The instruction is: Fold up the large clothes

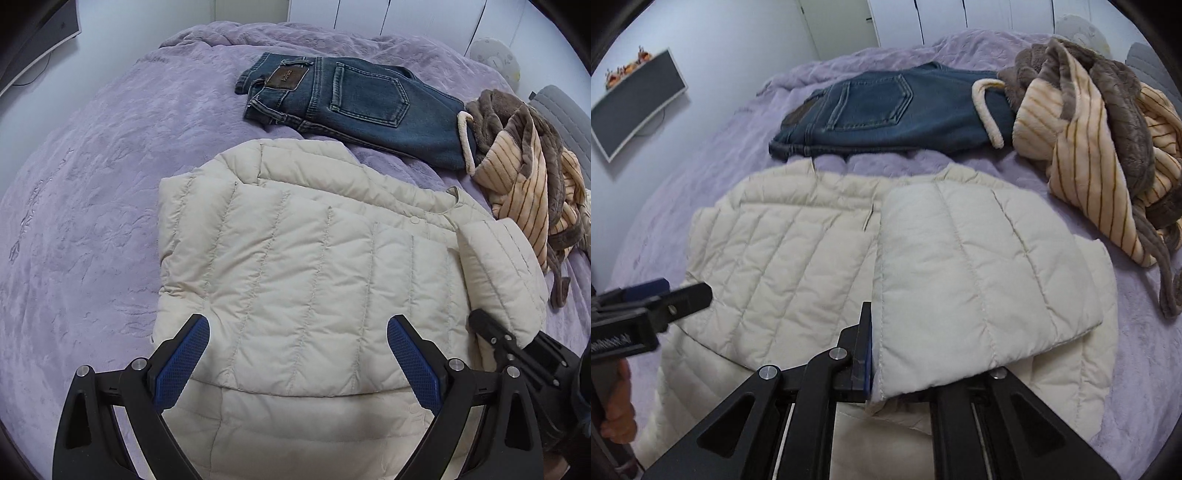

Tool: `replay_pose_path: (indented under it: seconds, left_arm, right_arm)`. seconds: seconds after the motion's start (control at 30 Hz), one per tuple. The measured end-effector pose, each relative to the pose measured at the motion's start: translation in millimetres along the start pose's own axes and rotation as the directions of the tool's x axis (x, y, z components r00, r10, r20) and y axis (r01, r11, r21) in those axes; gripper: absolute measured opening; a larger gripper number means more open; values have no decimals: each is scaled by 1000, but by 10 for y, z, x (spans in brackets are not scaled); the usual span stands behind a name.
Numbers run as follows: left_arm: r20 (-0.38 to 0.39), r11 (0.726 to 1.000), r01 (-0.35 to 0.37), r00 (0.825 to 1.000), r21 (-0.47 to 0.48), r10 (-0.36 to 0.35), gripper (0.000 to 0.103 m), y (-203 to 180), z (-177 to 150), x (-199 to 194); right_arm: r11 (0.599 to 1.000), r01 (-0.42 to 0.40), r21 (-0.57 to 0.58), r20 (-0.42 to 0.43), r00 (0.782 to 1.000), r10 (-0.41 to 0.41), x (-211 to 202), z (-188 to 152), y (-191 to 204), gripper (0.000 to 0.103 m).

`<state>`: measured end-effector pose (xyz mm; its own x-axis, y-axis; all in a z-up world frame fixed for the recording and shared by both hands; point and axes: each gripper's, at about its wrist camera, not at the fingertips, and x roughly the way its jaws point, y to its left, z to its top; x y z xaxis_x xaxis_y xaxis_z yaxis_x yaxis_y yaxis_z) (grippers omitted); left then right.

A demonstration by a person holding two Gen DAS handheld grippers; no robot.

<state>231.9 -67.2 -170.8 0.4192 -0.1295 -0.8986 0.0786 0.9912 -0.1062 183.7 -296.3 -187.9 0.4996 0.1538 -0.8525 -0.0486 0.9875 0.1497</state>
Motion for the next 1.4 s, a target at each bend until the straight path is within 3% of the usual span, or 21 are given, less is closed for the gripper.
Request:
replay_pose_path:
  seconds: [0.13, 0.17, 0.23, 0.27, 0.3, 0.43, 0.53, 0.57, 0.6, 0.67, 0.7, 0.8, 0.87, 0.97, 1.07, 1.2, 1.27, 1.33, 1.37, 1.4]
  left_arm:
    - [-8, 1000, 15, 1000, -10, -15, 98, 32, 0, 71]
    - [-9, 1000, 20, 1000, -13, -20, 97, 51, -1, 75]
    - [-12, 999, 28, 1000, -21, -28, 98, 75, 3, 90]
    - [-12, 999, 33, 999, -27, -33, 98, 88, 8, 93]
    - [-11, 999, 37, 999, -31, -37, 98, 109, 9, 91]
    - [-4, 998, 49, 999, -42, -49, 98, 198, 43, 83]
    - [0, 996, 68, 998, -55, -68, 98, 270, 82, 88]
    - [0, 995, 80, 997, -61, -80, 98, 296, 99, 92]
    - [0, 993, 97, 995, -68, -97, 97, 323, 109, 96]
    - [-4, 986, 137, 990, -93, -138, 97, 393, 124, 105]
    - [-9, 980, 165, 986, -110, -167, 97, 434, 133, 113]
    - [-6, 946, 276, 960, -172, -281, 97, 580, 162, 106]
    - [4, 911, 356, 932, -210, -363, 97, 671, 192, 86]
    - [12, 845, 467, 877, -261, -481, 97, 769, 249, 86]
    - [24, 782, 549, 823, -295, -568, 97, 821, 301, 116]
    - [14, 697, 635, 742, -332, -670, 98, 764, 344, 235]
    - [-16, 692, 640, 730, -334, -684, 97, 677, 348, 321]
    - [-50, 706, 631, 733, -320, -678, 97, 572, 343, 405]
    - [-67, 718, 621, 740, -314, -669, 97, 535, 341, 450]
    - [-81, 728, 610, 747, -312, -660, 97, 494, 340, 490]
  right_arm:
    - [999, 42, 5, -52, 998, -41, 149, -4, 9, 10]
    - [999, 45, 12, -56, 997, -45, 138, 6, 3, 16]
    - [998, 37, 47, -67, 997, -34, 114, 51, -21, 42]
    - [997, 22, 75, -66, 998, -17, 68, 52, -57, 69]
    - [994, 13, 106, -54, 999, -8, 9, 66, -78, 79]
    - [955, -38, 295, 9, 999, 37, -281, -12, -333, 79]
    - [842, -109, 528, 75, 994, 82, -384, -153, -740, 78]
    - [800, -123, 587, 92, 992, 85, -378, -186, -872, 70]
    - [762, -132, 634, 102, 991, 87, -353, -203, -984, 46]
    - [721, -152, 676, 116, 988, 99, -269, -147, -1112, 19]
    - [729, -150, 668, 125, 988, 88, -251, -90, -1118, 11]
    - [825, -151, 544, 160, 984, 75, -275, 180, -892, 10]
    - [896, -160, 413, 173, 980, 95, -302, 342, -599, 10]
    - [961, -181, 209, 146, 978, 153, -257, 458, -81, 10]
    - [978, -202, 51, 76, 977, 197, -139, 391, 365, 10]
    - [969, -246, -32, -71, 967, 243, 169, 217, 659, 10]
    - [973, -225, -52, -125, 968, 217, 271, 138, 721, 13]
    - [975, -217, -47, -137, 968, 209, 259, 88, 713, 30]
    - [974, -223, -32, -133, 967, 217, 216, 72, 682, 49]
    - [975, -222, -14, -126, 968, 218, 155, 57, 638, 62]
